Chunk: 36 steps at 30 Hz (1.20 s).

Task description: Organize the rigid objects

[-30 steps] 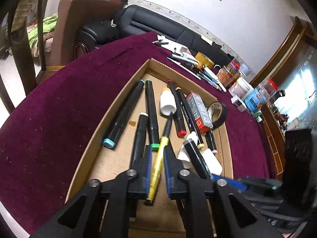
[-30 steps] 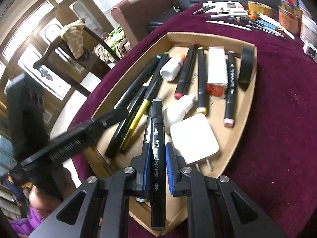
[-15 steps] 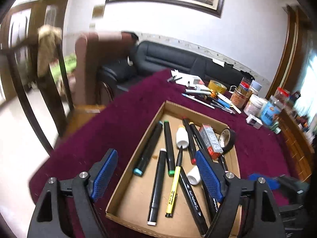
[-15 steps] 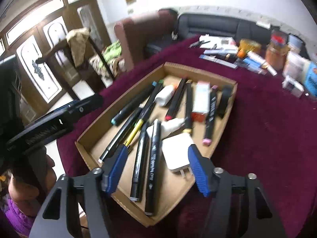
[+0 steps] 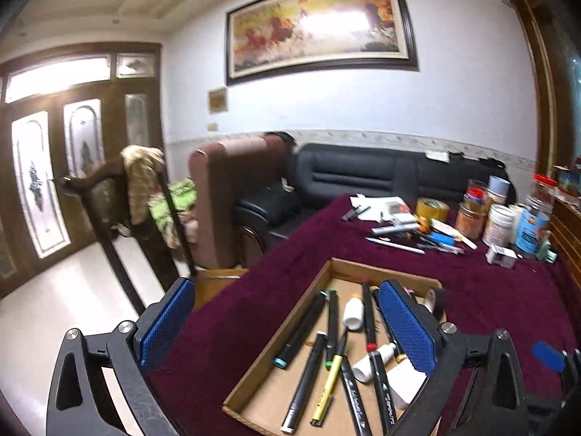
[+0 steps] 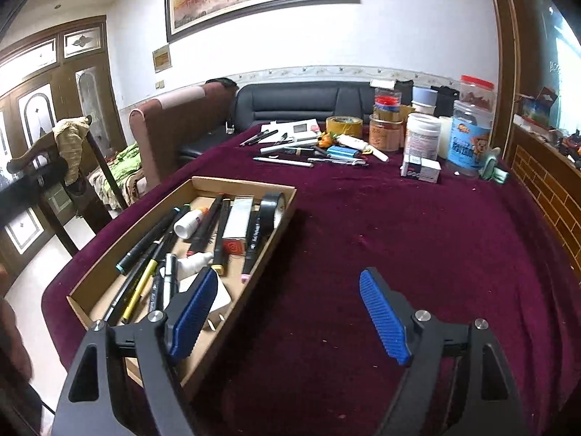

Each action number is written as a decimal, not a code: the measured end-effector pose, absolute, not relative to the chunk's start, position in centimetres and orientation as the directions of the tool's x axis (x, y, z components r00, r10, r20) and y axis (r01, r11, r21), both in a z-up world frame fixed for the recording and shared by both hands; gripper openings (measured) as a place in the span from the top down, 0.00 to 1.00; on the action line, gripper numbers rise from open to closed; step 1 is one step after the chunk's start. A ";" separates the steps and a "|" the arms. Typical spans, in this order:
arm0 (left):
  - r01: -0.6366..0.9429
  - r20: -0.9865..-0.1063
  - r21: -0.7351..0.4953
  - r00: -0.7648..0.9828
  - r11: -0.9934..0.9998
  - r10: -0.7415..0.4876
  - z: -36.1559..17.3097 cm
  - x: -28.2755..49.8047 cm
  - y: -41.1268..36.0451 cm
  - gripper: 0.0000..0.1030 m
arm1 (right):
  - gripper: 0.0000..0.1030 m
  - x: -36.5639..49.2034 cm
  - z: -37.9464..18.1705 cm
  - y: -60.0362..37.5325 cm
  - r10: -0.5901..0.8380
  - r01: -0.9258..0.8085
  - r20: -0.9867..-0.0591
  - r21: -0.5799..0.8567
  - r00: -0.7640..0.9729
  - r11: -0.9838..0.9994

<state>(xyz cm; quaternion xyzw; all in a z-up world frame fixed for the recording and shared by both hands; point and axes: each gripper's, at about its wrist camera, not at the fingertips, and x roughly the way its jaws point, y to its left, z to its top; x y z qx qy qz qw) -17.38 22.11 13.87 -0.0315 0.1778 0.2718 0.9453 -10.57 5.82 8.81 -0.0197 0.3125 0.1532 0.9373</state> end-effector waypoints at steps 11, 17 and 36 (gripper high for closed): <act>-0.498 -0.215 0.071 0.838 0.864 0.501 17.6 -21.1 19.4 0.00 | 0.22 -11.3 8.8 5.3 0.294 -0.316 -0.561 0.061 0.774 0.947; -0.375 -0.287 0.019 0.886 0.927 0.365 17.5 -19.9 18.7 0.00 | 0.21 -11.8 9.9 5.6 0.263 -0.321 -0.538 -0.016 0.801 0.947; -0.521 -0.527 0.006 0.723 0.853 0.446 11.6 -17.4 24.2 0.00 | 0.15 -13.0 10.4 12.8 0.200 -0.405 -0.575 -0.253 0.793 0.878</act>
